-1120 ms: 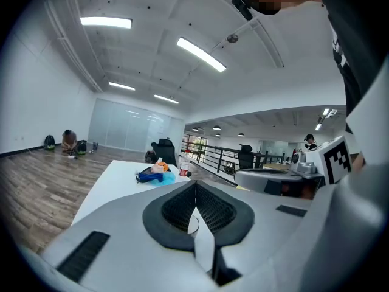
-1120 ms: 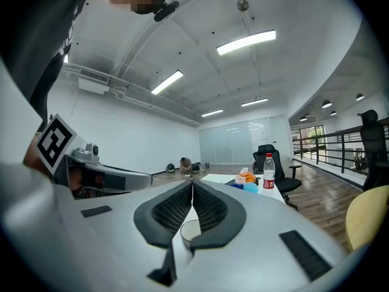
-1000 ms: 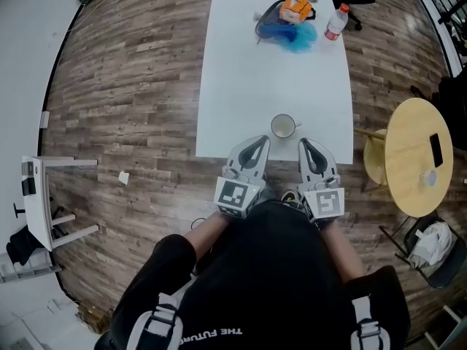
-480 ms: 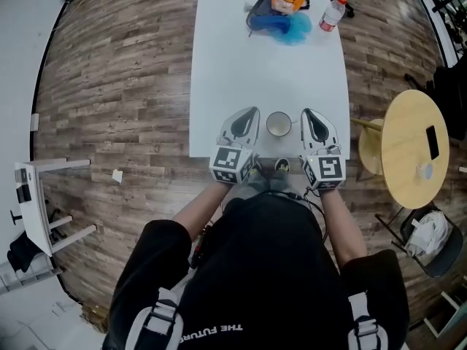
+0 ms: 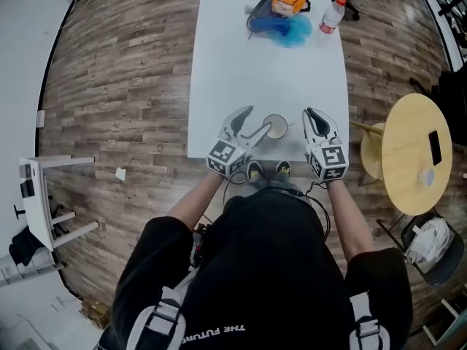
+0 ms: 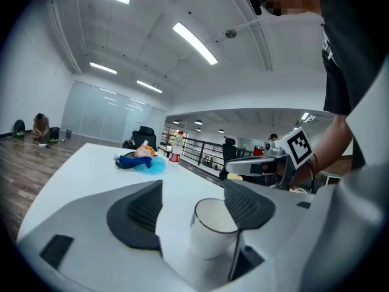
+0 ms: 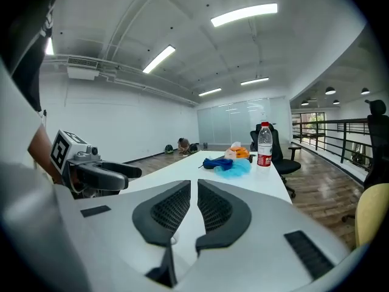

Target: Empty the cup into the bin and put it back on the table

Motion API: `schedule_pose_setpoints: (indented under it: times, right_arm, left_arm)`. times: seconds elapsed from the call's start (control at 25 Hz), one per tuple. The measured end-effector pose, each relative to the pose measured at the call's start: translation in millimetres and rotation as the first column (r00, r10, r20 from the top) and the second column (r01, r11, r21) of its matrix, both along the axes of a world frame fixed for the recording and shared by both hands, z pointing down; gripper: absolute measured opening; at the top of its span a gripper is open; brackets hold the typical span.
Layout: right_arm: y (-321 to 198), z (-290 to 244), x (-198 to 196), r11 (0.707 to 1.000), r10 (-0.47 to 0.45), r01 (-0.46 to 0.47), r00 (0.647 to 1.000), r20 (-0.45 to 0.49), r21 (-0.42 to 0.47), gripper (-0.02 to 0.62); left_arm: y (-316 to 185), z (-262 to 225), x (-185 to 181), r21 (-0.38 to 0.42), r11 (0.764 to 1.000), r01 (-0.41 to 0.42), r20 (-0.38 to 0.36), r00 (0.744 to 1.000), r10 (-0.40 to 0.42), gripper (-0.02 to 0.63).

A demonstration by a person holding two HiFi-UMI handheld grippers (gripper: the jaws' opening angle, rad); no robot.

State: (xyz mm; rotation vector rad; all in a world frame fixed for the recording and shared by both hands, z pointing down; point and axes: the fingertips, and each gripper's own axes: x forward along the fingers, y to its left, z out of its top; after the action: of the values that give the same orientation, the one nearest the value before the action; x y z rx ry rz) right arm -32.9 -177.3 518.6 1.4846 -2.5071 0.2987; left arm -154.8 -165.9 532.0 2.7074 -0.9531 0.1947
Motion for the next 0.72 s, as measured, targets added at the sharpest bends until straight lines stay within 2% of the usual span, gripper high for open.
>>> schedule_pose_setpoints:
  times: [0.04, 0.08, 0.16, 0.2, 0.44, 0.56, 0.72]
  right_arm:
    - [1.8, 6.4, 0.8, 1.000, -0.015, 0.015, 1.000, -0.002, -0.012, 0.031]
    - [3.7, 13.6, 0.7, 0.999, -0.033, 0.033, 0.999, -0.005, -0.030, 0.062]
    - [8.2, 30.2, -1.1, 0.994, -0.073, 0.072, 0.997, -0.013, -0.077, 0.160]
    - [11.0, 38.6, -2.1, 0.991, -0.090, 0.088, 0.996, -0.019, -0.101, 0.174]
    - [28.1, 80.2, -16.6, 0.963, -0.200, 0.178, 0.975, -0.094, -0.200, 0.186]
    - [26.9, 91.4, -24.2, 0.955, -0.232, 0.202, 0.965, -0.123, -0.217, 0.186]
    - [19.1, 98.7, -30.9, 0.952, -0.244, 0.214, 0.962, -0.123, -0.218, 0.186]
  left_arm:
    - [4.8, 8.3, 1.4, -0.009, 0.999, -0.034, 0.015, 0.999, 0.034, 0.334]
    - [10.1, 16.7, 2.9, -0.014, 0.997, -0.073, 0.041, 0.996, 0.073, 0.361]
    - [21.7, 32.8, 5.8, -0.016, 0.989, -0.150, 0.109, 0.983, 0.151, 0.389]
    - [27.0, 39.6, 6.9, -0.019, 0.984, -0.177, 0.134, 0.975, 0.178, 0.397]
    - [39.4, 65.8, 23.2, -0.045, 0.968, -0.247, 0.184, 0.951, 0.251, 0.407]
    - [36.0, 75.0, 34.7, -0.042, 0.966, -0.256, 0.205, 0.944, 0.259, 0.405]
    - [30.4, 75.9, 49.9, -0.030, 0.959, -0.281, 0.188, 0.941, 0.282, 0.405]
